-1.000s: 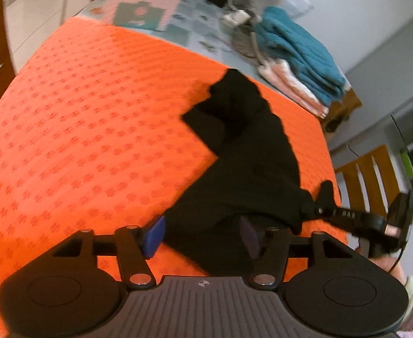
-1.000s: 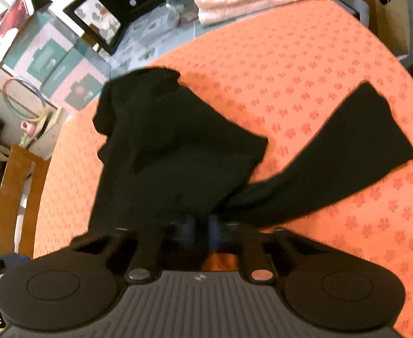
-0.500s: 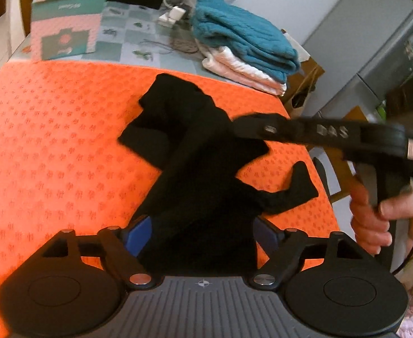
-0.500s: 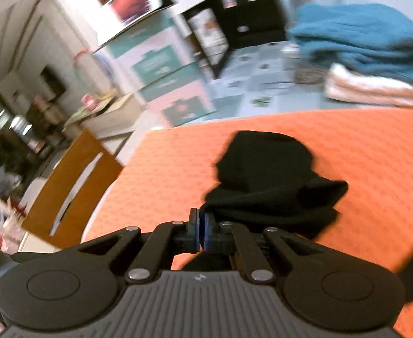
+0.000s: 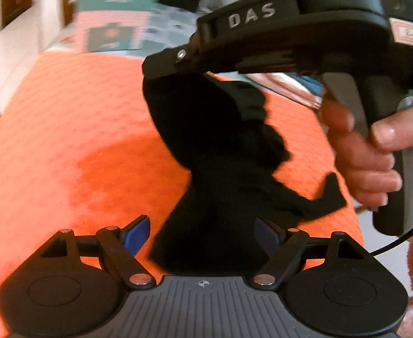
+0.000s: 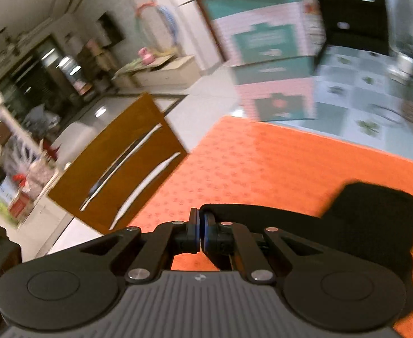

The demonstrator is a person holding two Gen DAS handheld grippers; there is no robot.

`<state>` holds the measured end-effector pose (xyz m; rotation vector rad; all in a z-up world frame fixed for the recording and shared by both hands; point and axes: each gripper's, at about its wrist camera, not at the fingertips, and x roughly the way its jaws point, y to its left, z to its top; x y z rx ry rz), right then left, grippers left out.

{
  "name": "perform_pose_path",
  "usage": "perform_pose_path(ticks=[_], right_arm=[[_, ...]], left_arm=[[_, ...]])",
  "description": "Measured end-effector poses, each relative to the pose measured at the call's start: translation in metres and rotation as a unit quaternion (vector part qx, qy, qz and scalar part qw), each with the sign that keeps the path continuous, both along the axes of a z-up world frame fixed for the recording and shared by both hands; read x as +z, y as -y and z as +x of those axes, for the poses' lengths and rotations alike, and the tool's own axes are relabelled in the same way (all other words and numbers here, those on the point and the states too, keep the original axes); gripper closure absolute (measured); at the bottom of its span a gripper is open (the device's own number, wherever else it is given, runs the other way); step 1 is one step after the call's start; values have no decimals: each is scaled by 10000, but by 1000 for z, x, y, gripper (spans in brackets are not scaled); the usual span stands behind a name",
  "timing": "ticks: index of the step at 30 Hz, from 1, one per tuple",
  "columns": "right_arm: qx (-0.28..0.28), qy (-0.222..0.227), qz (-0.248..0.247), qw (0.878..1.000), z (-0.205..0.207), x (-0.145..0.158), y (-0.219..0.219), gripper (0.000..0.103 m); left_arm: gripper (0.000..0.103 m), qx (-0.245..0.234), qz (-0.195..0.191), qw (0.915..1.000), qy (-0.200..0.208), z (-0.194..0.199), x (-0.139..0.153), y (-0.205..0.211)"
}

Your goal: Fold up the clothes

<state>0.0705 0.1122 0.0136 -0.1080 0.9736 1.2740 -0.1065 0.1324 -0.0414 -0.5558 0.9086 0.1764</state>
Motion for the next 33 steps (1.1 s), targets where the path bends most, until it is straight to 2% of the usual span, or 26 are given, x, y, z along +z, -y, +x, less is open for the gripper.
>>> perform_pose_path(ticks=[5, 8, 11, 13, 14, 19, 22, 26, 33], right_arm=[[622, -22, -250, 9977, -24, -17, -42, 99], [761, 105, -444, 9961, -31, -26, -39, 96], [724, 170, -484, 9961, -29, -24, -14, 84], [699, 214, -511, 9960, -29, -24, 2, 69], [686, 235, -524, 9960, -28, -23, 10, 66], [623, 344, -591, 9957, -26, -21, 51, 52], [547, 397, -634, 9957, -24, -21, 76, 51], [-2, 324, -726, 9968, -12, -32, 108, 51], [-964, 194, -880, 9913, 10, -52, 164, 51]], left_arm=[[20, 743, -109, 9970, -200, -33, -11, -34], [20, 1083, -149, 9935, -308, -46, -17, -48], [20, 1265, -107, 9910, -421, -52, -20, -57], [20, 1273, -36, 9907, -487, -51, -21, -61], [20, 1247, 8, 9909, -515, -49, -21, -63], [20, 795, 367, 9947, -540, -31, -19, -63], [19, 405, 548, 9965, -478, -14, -15, -59], [17, -130, 691, 9967, -410, 13, -17, -51], [17, -1034, 947, 9895, -338, 70, -30, -29]])
